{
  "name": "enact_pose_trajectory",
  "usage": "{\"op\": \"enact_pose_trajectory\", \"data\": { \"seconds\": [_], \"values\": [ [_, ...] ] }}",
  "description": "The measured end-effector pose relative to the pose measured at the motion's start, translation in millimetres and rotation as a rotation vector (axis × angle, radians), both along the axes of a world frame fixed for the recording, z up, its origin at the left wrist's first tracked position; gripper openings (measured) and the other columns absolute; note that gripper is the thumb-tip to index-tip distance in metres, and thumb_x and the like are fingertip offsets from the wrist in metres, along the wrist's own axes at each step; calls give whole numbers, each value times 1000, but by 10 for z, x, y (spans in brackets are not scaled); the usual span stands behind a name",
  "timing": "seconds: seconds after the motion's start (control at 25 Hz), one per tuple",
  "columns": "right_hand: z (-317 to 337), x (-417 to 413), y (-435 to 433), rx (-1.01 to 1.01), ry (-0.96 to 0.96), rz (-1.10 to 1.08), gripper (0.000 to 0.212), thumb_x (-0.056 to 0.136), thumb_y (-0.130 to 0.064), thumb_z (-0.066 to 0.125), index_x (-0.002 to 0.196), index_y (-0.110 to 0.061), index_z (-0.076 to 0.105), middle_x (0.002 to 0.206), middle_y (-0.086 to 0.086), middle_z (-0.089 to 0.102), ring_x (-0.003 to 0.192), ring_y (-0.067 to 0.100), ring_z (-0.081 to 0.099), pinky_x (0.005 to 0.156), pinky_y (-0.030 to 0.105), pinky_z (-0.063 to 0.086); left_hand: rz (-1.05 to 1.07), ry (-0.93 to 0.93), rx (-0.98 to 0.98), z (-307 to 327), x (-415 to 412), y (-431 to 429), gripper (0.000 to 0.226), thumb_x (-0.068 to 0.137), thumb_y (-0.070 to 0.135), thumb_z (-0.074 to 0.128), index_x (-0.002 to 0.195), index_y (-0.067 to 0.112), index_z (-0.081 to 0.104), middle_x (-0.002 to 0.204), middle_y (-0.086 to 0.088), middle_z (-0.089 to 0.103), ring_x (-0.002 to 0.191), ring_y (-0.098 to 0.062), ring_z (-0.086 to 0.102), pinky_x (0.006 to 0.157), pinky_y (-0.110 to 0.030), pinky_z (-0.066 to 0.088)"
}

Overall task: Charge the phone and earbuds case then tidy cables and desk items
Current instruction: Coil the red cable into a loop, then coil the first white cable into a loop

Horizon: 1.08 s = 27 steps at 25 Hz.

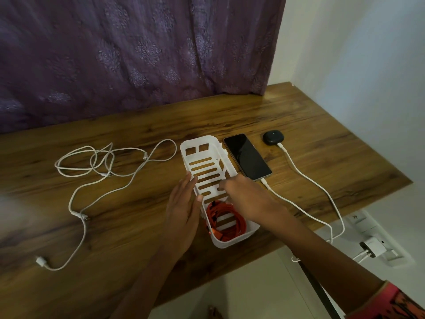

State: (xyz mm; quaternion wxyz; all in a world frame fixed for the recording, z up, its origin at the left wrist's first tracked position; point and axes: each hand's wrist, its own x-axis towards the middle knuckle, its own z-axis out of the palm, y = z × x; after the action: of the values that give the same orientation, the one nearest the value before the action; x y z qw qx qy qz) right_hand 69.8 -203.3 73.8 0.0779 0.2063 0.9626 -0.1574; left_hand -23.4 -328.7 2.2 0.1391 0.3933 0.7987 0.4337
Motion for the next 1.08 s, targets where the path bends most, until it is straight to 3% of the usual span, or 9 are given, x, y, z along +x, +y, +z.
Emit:
{"op": "enact_pose_trajectory", "data": {
  "seconds": [0.16, 0.32, 0.48, 0.6, 0.72, 0.84, 0.96, 1.04, 1.08],
  "values": [
    [105, -167, -119, -9, 207, -69, 31, 90, -27, 55, 120, -19, 55, 124, 5, 60, 113, 20, 58, 95, 37, 49, 109, 31, 60, 164, -86, -233, 43, 96, 32, 40, 138, 28, 32, 141, 23, 18, 136, -2, 14, 111, -31, 18],
    [222, -576, -547, -73, 404, -78, 23, 90, -30, 55, 108, -18, 63, 105, 2, 67, 95, 14, 62, 86, 29, 51, 286, 62, 134, 251, -339, -738, 42, 93, 33, 45, 133, 21, 42, 136, 17, 34, 131, -5, 27, 108, -29, 25],
    [93, -1057, -1141, -240, 432, -26, 19, 89, -27, 57, 103, -19, 66, 101, 0, 68, 93, 13, 61, 81, 28, 50, 417, 144, 132, 197, -697, -1398, 38, 89, 16, 57, 126, 12, 51, 134, -5, 50, 125, -21, 41, 104, -41, 36],
    [-130, -1345, -1663, -237, 421, 114, 22, 88, -16, 57, 109, -19, 64, 111, -2, 65, 105, 14, 57, 90, 29, 47, 464, 238, 44, 88, -936, -1972, 36, 78, 8, 60, 114, 7, 58, 120, -14, 61, 114, -34, 53, 98, -39, 39],
    [-401, -1527, -1998, -59, 318, 337, 48, 83, 4, 53, 126, -18, 54, 141, -2, 44, 137, 16, 29, 112, 31, 23, 308, 310, -154, -180, -1189, -2413, 49, 72, 3, 64, 120, 8, 57, 126, -13, 59, 121, -37, 50, 106, -35, 34],
    [-553, -1613, -2131, 167, 216, 491, 44, 84, 2, 52, 126, -12, 54, 148, 4, 35, 144, 17, 9, 112, 28, -6, 185, 282, -164, -232, -1281, -2617, 50, 86, 9, 56, 134, 18, 44, 140, 9, 39, 138, -18, 24, 114, -32, 21],
    [-551, -1628, -2205, 95, 233, 457, 25, 86, -2, 48, 104, -8, 65, 128, 7, 57, 138, 17, 28, 111, 25, -9, 93, 470, -109, -181, -1329, -2653, 40, 86, 11, 51, 126, 12, 54, 132, 7, 50, 132, -14, 36, 109, -23, 25],
    [-509, -1610, -2236, -4, 363, 346, 20, 86, 0, 50, 95, -9, 66, 111, 7, 65, 122, 18, 48, 118, 28, 6, 17, 352, -140, -117, -1338, -2655, 37, 92, 17, 40, 126, 12, 54, 133, 1, 52, 132, -15, 36, 112, -20, 16],
    [-459, -1596, -2249, -42, 443, 278, 19, 87, 0, 51, 93, -8, 67, 105, 7, 66, 112, 18, 54, 117, 27, 15, -3, 260, -127, -81, -1342, -2656, 33, 94, 18, 39, 122, 15, 56, 129, 1, 54, 127, -10, 39, 110, -18, 20]
  ]
}}
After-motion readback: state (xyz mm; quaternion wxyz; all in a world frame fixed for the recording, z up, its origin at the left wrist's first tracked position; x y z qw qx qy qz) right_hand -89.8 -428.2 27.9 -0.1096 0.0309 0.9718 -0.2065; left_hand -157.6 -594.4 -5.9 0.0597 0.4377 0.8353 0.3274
